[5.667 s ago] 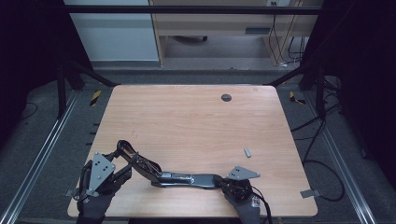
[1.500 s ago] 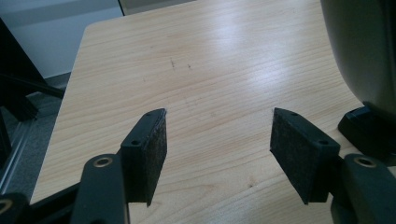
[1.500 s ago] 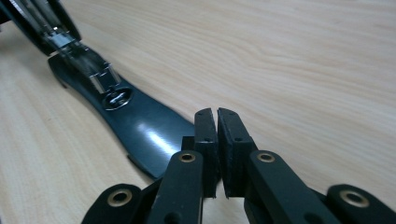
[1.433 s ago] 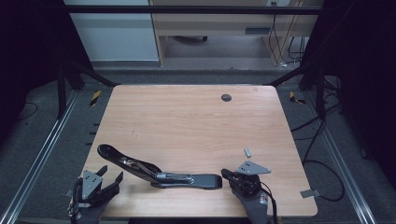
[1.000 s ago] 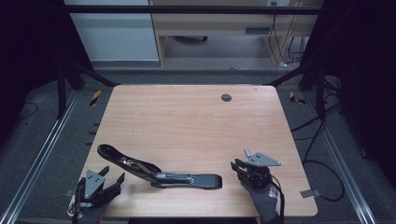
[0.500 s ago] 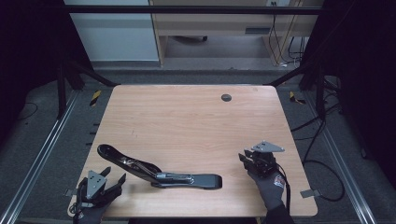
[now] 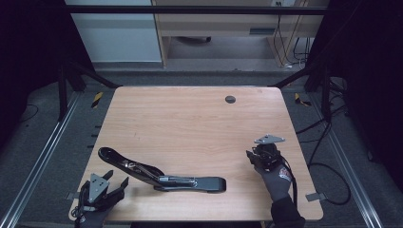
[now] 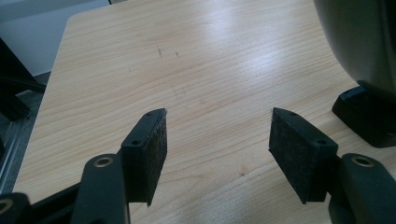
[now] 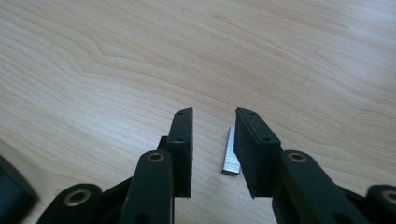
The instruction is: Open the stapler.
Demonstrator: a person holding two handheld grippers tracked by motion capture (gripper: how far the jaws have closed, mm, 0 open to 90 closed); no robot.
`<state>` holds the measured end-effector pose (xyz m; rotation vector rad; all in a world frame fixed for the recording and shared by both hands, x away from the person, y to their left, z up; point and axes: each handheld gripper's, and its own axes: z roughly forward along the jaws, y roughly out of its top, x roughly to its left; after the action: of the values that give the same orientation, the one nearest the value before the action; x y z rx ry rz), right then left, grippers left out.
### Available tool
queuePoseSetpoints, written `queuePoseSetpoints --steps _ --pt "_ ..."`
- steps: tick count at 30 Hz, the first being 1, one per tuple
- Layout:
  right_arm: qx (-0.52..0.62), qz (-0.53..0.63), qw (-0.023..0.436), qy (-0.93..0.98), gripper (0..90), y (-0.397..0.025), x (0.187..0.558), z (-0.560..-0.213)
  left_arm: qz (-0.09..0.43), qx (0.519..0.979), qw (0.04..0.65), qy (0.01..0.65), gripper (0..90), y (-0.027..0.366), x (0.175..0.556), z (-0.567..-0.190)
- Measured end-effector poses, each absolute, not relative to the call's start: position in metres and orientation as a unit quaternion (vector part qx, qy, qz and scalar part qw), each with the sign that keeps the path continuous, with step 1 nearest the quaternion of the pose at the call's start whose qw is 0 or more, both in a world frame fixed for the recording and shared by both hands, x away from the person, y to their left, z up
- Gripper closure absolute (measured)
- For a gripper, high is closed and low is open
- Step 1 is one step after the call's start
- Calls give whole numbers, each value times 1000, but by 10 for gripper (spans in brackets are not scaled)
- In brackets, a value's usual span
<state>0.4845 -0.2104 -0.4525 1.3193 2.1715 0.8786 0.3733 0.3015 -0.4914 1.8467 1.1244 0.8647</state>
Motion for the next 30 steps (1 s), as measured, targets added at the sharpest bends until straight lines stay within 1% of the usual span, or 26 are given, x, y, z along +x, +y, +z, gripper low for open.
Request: queuePoseSetpoints --steps 5,7,19,28,30 --pt "495 298 219 786 684 -210 495 -456 342 729 394 443 366 301 373 -492" --pt "506 295 210 783 686 -210 498 -459 341 729 395 443 366 301 373 -492" --pt "529 265 200 781 702 -213 512 -473 342 730 394 441 366 301 373 -492" --pt "534 253 191 784 739 -211 517 -480 341 731 393 441 367 301 374 -492" --pt "536 250 191 783 767 -211 517 -481 340 731 394 441 366 301 374 -492"
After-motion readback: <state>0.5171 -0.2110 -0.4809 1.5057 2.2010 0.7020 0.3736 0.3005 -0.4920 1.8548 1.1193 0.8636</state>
